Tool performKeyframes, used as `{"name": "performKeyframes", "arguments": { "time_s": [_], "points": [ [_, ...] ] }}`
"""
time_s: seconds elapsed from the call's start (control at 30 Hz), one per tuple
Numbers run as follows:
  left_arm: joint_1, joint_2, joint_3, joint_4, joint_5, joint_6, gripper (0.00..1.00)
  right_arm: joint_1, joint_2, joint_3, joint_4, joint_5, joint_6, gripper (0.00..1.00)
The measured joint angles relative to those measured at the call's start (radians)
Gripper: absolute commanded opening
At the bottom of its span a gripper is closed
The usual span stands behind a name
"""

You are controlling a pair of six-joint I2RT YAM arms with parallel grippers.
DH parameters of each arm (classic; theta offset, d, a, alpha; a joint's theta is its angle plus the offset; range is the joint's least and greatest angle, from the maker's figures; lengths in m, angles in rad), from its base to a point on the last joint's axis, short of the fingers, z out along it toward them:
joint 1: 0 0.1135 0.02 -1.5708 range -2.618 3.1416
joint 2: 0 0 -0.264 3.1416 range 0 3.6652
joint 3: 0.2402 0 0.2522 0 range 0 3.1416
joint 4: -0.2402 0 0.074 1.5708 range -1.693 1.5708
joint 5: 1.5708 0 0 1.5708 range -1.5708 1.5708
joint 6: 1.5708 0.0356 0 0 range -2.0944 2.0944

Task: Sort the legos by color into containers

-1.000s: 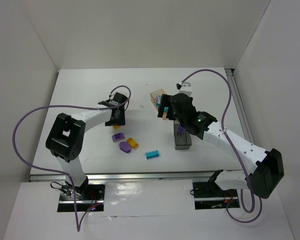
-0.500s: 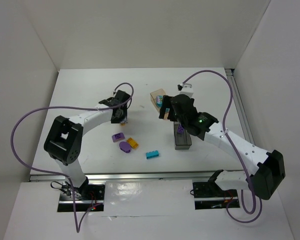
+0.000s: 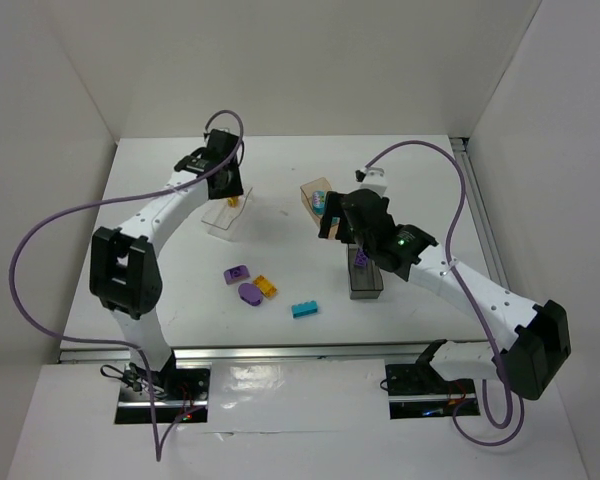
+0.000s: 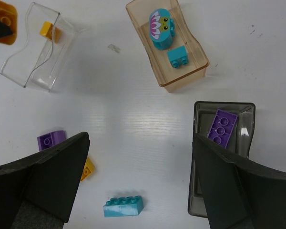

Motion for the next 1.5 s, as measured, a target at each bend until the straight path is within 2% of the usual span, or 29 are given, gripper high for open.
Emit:
{"name": "performKeyframes", "arguments": {
  "time_s": [0.17,0.23,0.3,0.33,0.37,0.4,0.53,0.67,0.97,1.1,1.23,1.37,1.5],
  "points": [
    [0.028,0.146,0.077,-0.033,0.001,0.000,0.12,0.019,0.006,0.000,0.001,-0.048,-0.011,0.96],
    [0.029,0.187,0.088,-0.049,0.002,0.000,0.35,0.047,0.023,0.000,0.001,-0.075,-0.024,0.96],
    [0.030,0.213,0.096,-0.068,0.002,0.001,0.64,0.090,0.053,0.000,0.001,-0.097,-0.034,0.96],
    [0.030,0.221,0.100,-0.075,0.002,0.006,0.83,0.117,0.075,0.000,0.001,-0.106,-0.041,0.96],
    [0.030,0.224,0.106,-0.082,0.000,0.014,0.92,0.148,0.098,0.000,0.000,-0.112,-0.048,0.94],
    [0.030,0.224,0.111,-0.089,-0.003,0.015,0.95,0.180,0.123,0.000,0.000,-0.119,-0.055,0.94],
    [0.030,0.209,0.136,-0.105,-0.004,0.020,0.97,0.309,0.235,0.000,-0.003,-0.130,-0.085,0.87],
    [0.030,0.110,0.117,-0.122,-0.004,0.019,0.97,0.385,0.340,0.000,-0.003,-0.141,-0.126,0.83],
    [0.034,-0.317,0.072,-0.127,-0.005,0.018,0.97,0.395,0.539,0.050,0.010,-0.183,-0.220,0.83],
    [0.043,-0.402,0.064,-0.140,-0.003,0.019,0.97,0.395,0.605,0.085,0.034,-0.177,-0.243,0.83],
    [0.052,-0.438,-0.005,-0.162,0.004,0.018,0.97,0.394,0.657,0.138,0.074,-0.171,-0.259,0.82],
    [0.063,-0.444,-0.074,-0.182,0.013,0.018,0.95,0.384,0.706,0.190,0.113,-0.169,-0.266,0.69],
    [0.070,-0.447,-0.113,-0.196,0.020,0.018,0.95,0.367,0.730,0.209,0.148,-0.166,-0.269,0.47]
  ]
}}
